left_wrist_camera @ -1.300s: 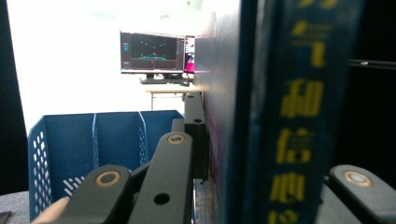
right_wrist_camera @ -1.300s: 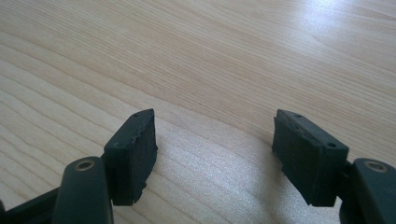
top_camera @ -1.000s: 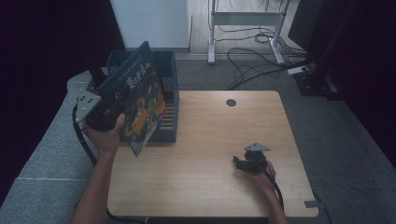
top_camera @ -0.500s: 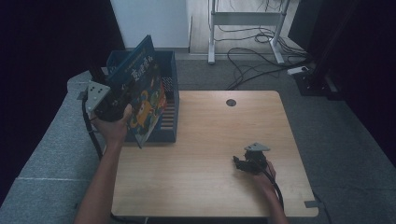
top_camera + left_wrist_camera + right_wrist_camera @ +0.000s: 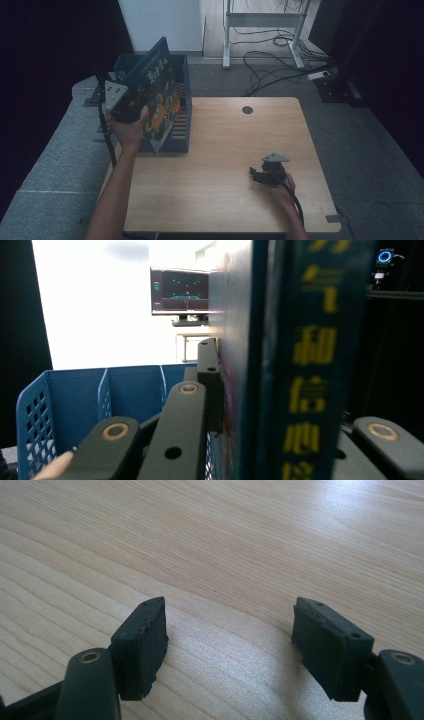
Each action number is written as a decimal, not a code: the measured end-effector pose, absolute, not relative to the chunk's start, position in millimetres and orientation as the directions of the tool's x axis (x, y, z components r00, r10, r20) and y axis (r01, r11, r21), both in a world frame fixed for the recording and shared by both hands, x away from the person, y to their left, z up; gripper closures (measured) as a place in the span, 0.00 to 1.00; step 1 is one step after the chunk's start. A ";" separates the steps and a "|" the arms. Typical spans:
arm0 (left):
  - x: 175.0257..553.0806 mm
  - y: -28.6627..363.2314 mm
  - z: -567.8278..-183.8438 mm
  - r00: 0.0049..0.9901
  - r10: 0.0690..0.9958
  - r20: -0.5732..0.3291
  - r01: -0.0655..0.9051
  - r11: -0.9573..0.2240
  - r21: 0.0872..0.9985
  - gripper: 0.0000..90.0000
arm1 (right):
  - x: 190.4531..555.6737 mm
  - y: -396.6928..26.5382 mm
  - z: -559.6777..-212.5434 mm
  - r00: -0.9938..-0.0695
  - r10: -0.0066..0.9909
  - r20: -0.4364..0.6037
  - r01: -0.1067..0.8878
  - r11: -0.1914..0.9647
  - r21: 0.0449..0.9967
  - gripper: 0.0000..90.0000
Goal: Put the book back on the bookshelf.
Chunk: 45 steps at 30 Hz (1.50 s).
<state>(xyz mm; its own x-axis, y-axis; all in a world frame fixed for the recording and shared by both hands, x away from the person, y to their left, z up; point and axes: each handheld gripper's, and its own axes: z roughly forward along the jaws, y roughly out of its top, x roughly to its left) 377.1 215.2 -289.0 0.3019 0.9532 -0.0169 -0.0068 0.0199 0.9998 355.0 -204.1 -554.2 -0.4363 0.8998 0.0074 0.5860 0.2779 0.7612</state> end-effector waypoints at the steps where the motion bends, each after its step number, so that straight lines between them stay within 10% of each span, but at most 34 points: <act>1: 378.2 214.4 -288.1 0.301 0.954 -0.014 -0.010 0.018 1.000 0.92 | 355.0 -204.1 -554.2 -0.436 0.900 0.007 0.586 0.278 0.761 0.33; 45: 438.8 180.7 -308.0 0.222 0.975 0.002 0.002 -0.002 1.000 0.91 | 353.0 -204.5 -554.3 -0.434 0.901 0.012 0.589 0.274 0.761 0.33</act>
<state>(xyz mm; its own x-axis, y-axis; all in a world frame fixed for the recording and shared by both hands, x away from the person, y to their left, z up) 438.8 180.7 -308.0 0.2223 0.9750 0.0019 0.0021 -0.0024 1.0000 353.0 -204.5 -554.3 -0.4338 0.9009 0.0117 0.5886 0.2735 0.7607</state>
